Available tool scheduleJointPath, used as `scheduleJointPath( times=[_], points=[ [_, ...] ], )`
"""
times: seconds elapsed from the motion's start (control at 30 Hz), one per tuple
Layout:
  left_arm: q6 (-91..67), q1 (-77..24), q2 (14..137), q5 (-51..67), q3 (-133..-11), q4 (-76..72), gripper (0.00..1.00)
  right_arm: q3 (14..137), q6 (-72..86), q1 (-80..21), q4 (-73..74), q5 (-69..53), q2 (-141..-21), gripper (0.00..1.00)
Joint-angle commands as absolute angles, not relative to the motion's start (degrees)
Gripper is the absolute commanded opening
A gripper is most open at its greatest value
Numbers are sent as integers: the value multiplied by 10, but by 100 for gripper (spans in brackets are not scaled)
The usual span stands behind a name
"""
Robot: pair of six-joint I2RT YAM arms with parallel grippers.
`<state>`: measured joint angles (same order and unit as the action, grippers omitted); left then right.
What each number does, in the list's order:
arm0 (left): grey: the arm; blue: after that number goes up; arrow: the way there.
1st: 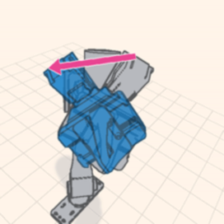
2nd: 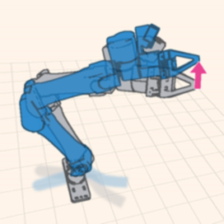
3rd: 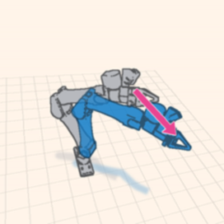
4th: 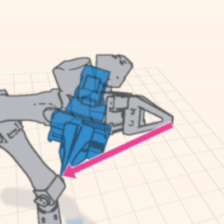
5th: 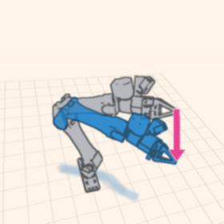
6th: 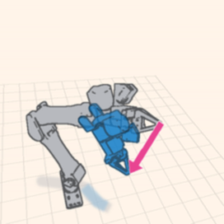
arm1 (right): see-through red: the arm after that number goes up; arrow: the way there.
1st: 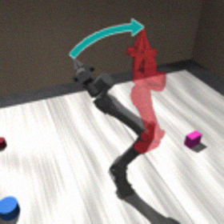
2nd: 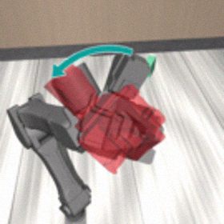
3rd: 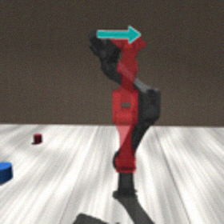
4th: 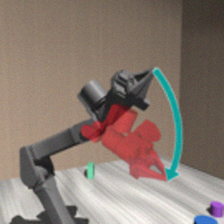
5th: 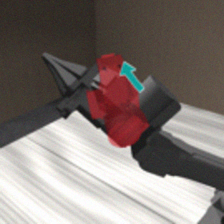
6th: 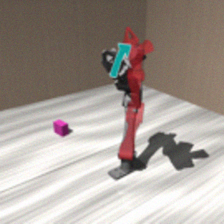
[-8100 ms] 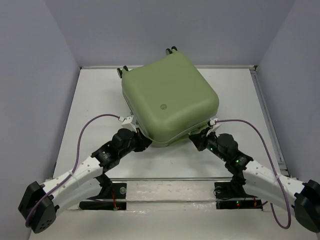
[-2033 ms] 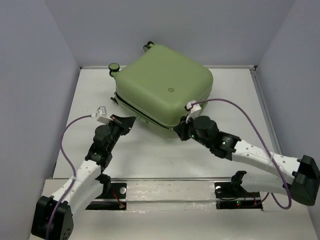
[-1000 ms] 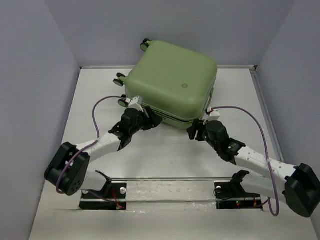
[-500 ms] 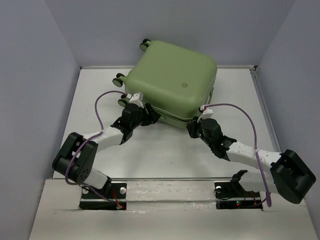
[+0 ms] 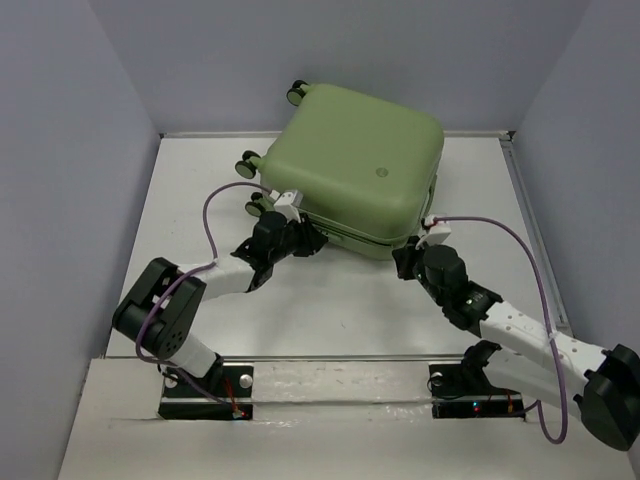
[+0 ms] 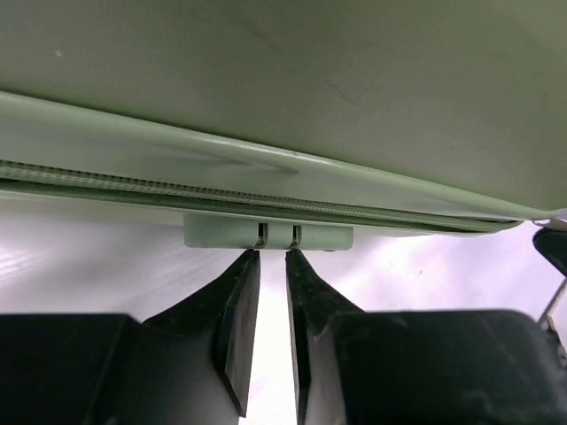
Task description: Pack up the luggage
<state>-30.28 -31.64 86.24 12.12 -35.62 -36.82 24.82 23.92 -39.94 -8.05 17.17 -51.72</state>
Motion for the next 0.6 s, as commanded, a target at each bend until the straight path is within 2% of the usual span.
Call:
scheduleJointPath(
  times=[0.0,0.1,0.2,0.33,0.47,0.57],
  points=[
    [-313,-338,900,122,-386,-465,26,262,239,-465,-76,133,-552,7],
    [-330,-355,935,123,-410,-478,21,303,233,-526,-97,164,-601,7],
    [-344,-373,956,123,-427,-491,15,365,225,-579,-125,177,-698,7],
    [-360,-385,978,130,-432,-517,12,427,228,-605,-181,202,-781,7],
    [-360,-384,964,124,-411,-526,10,413,239,-605,-165,256,-773,7],
    [-352,-380,908,113,-374,-523,9,355,258,-605,-131,268,-708,7]
  ],
)
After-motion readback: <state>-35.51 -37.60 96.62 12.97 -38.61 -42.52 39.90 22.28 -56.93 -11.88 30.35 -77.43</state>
